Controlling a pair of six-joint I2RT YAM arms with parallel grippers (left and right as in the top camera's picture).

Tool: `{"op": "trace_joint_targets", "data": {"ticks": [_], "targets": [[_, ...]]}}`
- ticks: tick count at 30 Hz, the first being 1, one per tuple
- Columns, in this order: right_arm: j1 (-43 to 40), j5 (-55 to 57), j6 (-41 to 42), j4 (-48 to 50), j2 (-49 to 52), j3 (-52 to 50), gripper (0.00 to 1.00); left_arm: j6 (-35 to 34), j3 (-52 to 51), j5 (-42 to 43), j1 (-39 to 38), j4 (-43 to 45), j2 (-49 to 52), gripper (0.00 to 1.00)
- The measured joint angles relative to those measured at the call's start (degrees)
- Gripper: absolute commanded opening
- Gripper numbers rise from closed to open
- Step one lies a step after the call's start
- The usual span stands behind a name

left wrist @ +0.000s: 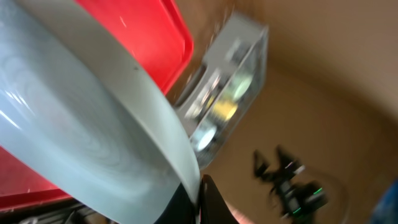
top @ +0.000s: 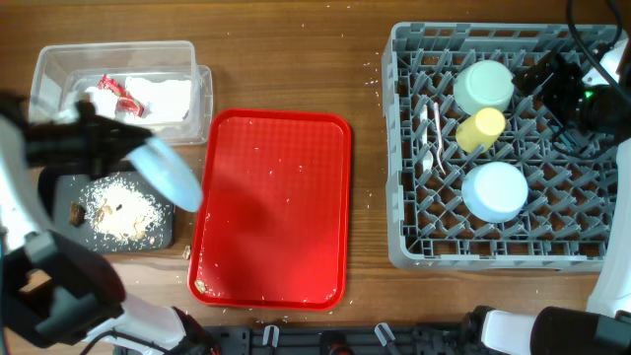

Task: Sort waste into correct bins and load items into the dishwasher rack
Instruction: 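Set the light-blue plate back down on the red tray with the left gripper, then grasp the light-blue plate rim with the right gripper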

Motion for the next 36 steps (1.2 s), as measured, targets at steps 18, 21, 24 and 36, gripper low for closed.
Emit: {"op": "trace_joint_targets", "data": {"ticks": [18, 21, 24, 36], "targets": [[0.0, 0.0, 0.0, 0.3, 0.0, 0.0, 1.0, -41.4, 0.0, -46.1, -67.1, 25.3, 11.9, 0.53], [0.0, -0.8, 4.0, -2.1, 0.0, 0.2, 1.0, -42.7, 0.0, -47.8, -67.5, 25.8, 12.9, 0.62], [1.1, -7.0, 2.4, -2.7, 0.0, 0.2, 0.99, -42.9, 0.0, -48.9, -66.2, 25.7, 12.9, 0.63], [47.7, 5.6, -6.2, 13.0, 7.0, 0.3, 0.99, -42.8, 2.3, -56.7, -32.0, 15.0, -10.0, 1.0]]}}
